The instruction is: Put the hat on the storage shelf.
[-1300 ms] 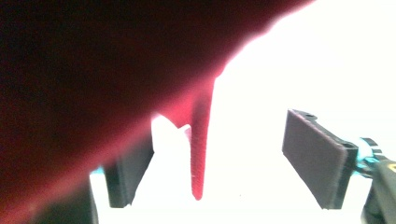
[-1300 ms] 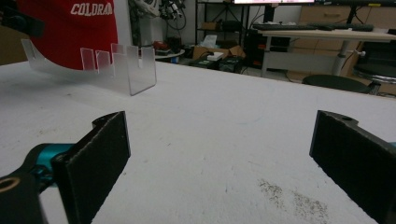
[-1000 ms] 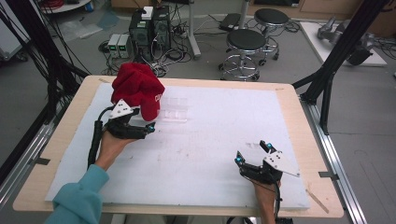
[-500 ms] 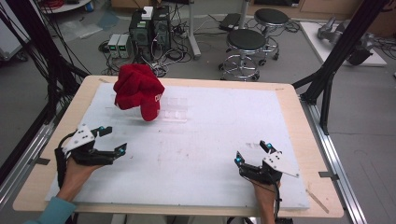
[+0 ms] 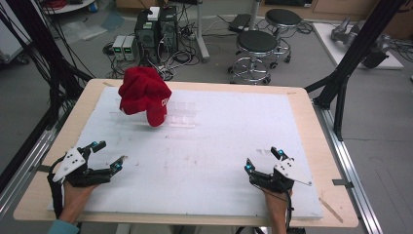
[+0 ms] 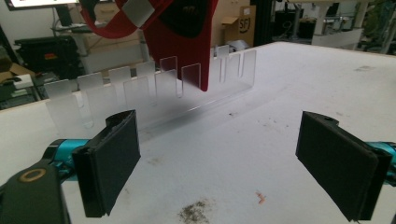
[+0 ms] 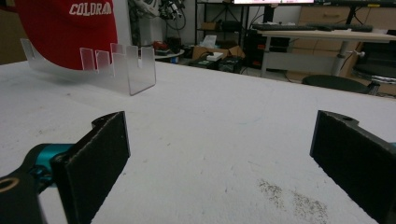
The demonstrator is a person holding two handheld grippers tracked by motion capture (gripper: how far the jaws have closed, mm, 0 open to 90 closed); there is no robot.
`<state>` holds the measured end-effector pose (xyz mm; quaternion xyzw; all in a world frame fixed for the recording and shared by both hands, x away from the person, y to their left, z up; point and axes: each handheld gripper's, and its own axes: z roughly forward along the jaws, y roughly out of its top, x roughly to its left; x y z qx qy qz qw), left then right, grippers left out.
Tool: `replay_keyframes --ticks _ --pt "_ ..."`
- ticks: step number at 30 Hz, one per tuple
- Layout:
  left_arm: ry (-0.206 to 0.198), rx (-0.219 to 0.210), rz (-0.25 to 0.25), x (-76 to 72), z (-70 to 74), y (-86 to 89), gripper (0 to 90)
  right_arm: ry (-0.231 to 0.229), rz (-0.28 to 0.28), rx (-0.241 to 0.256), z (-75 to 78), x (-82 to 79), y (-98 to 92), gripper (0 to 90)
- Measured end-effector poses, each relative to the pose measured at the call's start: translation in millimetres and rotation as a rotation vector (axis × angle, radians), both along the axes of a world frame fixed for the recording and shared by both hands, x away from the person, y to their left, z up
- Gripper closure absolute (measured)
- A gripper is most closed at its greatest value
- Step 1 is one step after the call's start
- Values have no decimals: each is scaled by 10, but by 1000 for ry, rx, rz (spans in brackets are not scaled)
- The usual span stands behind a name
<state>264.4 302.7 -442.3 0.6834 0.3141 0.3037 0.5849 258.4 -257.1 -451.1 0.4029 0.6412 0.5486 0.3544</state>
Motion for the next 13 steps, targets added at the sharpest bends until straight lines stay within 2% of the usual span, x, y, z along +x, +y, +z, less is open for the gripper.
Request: replay_keyframes --ticks 4,8,13 --pt "7 -16 19 -5 -78 13 140 0 3 1 0 1 -1 36" --pt "1 -32 16 -8 -83 27 143 3 4 3 -1 -4 2 36" --pt "17 -57 19 5 -88 47 143 -12 -8 -26 -3 -23 34 37"
